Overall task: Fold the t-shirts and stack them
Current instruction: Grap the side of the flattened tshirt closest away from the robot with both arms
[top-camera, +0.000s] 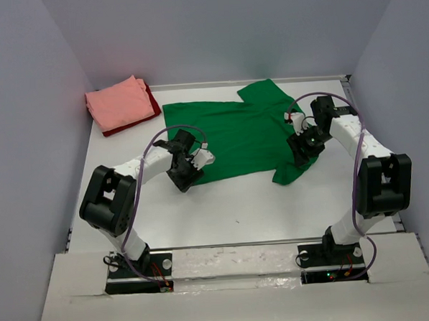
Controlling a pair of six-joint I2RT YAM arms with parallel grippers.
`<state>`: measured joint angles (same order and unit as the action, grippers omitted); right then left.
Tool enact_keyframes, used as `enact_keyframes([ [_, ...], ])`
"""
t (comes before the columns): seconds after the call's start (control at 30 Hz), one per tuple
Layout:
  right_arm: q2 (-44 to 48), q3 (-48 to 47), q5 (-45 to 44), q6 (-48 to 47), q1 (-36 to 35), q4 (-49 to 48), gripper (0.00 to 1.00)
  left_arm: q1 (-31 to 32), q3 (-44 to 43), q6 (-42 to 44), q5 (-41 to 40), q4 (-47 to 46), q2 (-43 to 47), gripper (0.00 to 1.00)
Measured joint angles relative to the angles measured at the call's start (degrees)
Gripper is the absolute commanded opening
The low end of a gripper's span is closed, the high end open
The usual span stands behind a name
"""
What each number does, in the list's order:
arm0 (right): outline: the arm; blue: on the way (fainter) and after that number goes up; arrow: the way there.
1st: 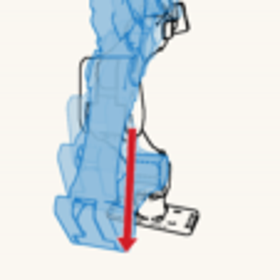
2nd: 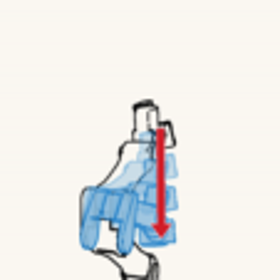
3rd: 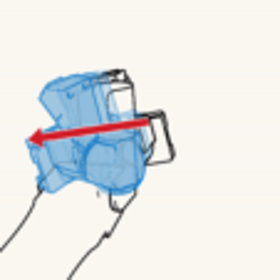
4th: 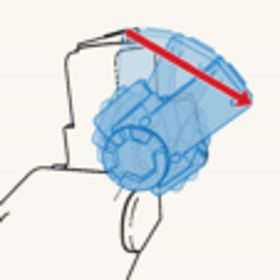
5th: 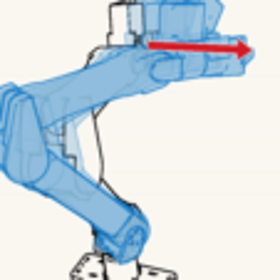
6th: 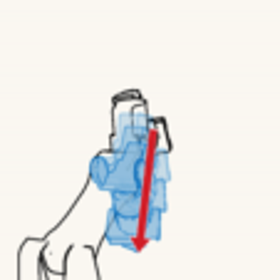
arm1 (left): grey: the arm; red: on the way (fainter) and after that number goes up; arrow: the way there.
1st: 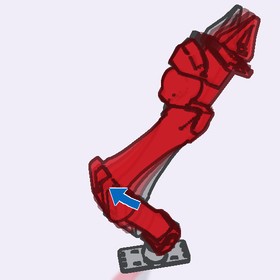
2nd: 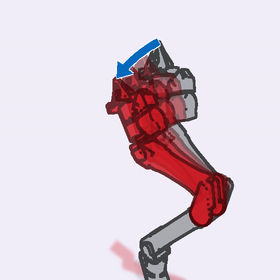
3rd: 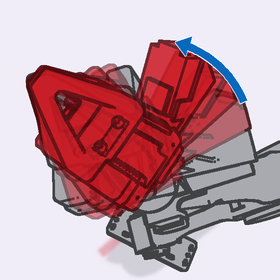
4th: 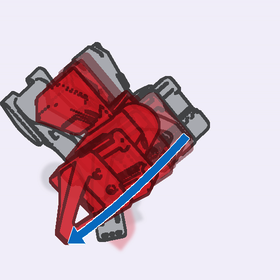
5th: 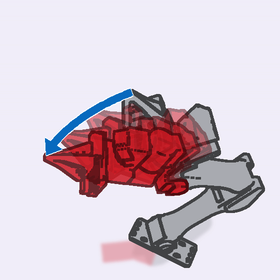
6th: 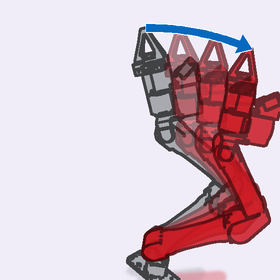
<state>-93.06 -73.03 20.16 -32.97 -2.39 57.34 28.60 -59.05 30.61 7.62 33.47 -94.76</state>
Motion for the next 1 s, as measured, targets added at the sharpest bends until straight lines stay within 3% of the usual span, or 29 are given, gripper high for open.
enact_keyframes([
  [0.03,0.00,0.00,0.00,0.00,0.00,-0.02,0.61,0.11,0.00,0.07,-0.22,-0.11,-0.02,0.34],
  [0.13,0.00,-0.02,0.00,0.04,0.00,-0.02,0.61,0.37,0.00,-0.13,-0.72,-0.39,-0.13,0.16],
  [0.37,-0.09,-0.50,0.02,0.24,0.00,-0.35,0.61,0.70,0.72,-0.02,-2.27,-1.11,-1.44,0.14],
  [0.4,-0.09,-0.52,0.02,0.24,0.00,-0.39,0.61,0.70,0.87,-0.02,-2.36,-1.29,-1.55,0.07],
  [0.5,-0.09,-0.63,0.00,0.22,0.00,-0.39,0.61,0.83,1.31,-0.04,-2.97,-1.68,-1.81,0.00],
  [1.0,-5.77,-0.87,-1.05,-2.08,0.00,-1.18,0.65,1.36,2.08,-0.46,-4.66,-2.64,-1.38,0.00],
])
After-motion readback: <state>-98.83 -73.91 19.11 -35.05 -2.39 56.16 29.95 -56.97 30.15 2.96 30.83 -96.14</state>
